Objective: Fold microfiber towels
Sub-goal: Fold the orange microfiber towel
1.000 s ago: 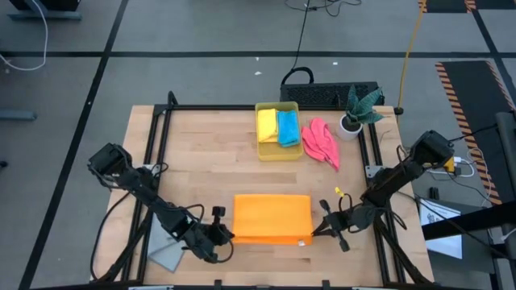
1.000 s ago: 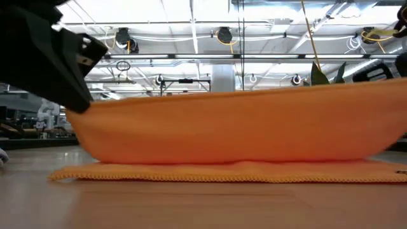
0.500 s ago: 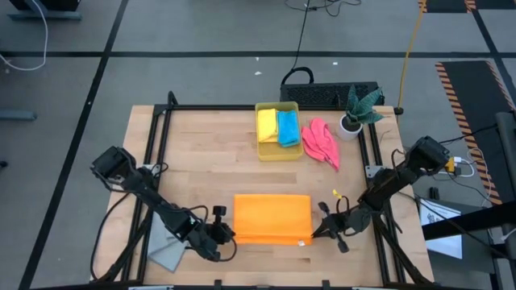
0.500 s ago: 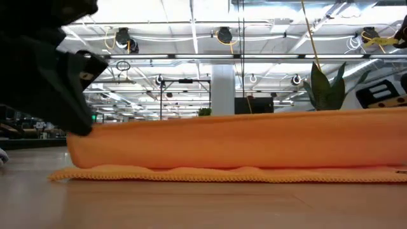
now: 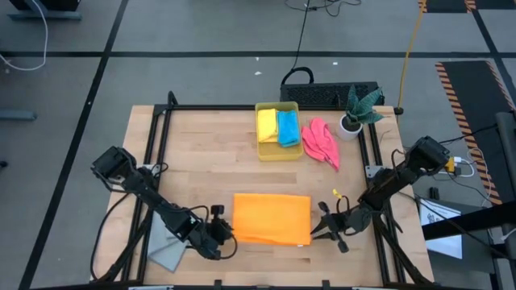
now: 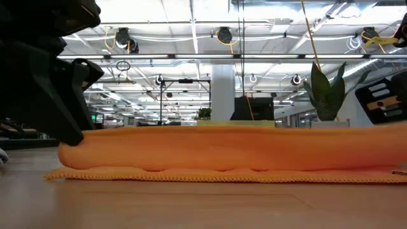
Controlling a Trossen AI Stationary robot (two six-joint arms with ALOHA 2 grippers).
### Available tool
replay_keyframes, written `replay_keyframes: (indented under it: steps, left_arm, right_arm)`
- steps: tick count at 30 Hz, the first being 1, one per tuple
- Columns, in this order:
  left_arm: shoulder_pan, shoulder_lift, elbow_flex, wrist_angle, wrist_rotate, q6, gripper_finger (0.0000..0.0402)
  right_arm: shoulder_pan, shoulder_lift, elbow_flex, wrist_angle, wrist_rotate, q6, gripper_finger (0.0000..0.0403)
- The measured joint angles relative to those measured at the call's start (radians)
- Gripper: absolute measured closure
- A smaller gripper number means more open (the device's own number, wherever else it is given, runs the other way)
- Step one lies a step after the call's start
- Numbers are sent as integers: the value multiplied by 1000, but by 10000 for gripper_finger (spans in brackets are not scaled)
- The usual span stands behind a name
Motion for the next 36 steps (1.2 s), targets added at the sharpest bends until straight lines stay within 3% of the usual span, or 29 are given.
replay_keyframes:
  steps: [5,10,16,20,24,31,36]
  left_arm:
    - [1,-17,0,-11,102,-32,248]
    - [1,-90,32,-19,144,-85,222]
    - [31,-101,45,29,69,48,220]
    - [91,-71,36,21,63,35,220]
    - [148,-38,20,17,59,17,220]
    - [176,19,11,-58,84,-81,220]
    - [124,43,16,-11,122,-215,220]
  right_arm:
    - [0,0,0,-7,-2,65,283]
    - [-31,0,10,-2,-56,106,277]
    - [-100,0,103,-92,-84,48,312]
    - [-129,0,140,-219,-114,53,354]
    - [-132,2,125,-240,-159,89,394]
    - [-130,2,63,-312,-175,174,397]
    - [-150,-27,35,-329,-78,115,402]
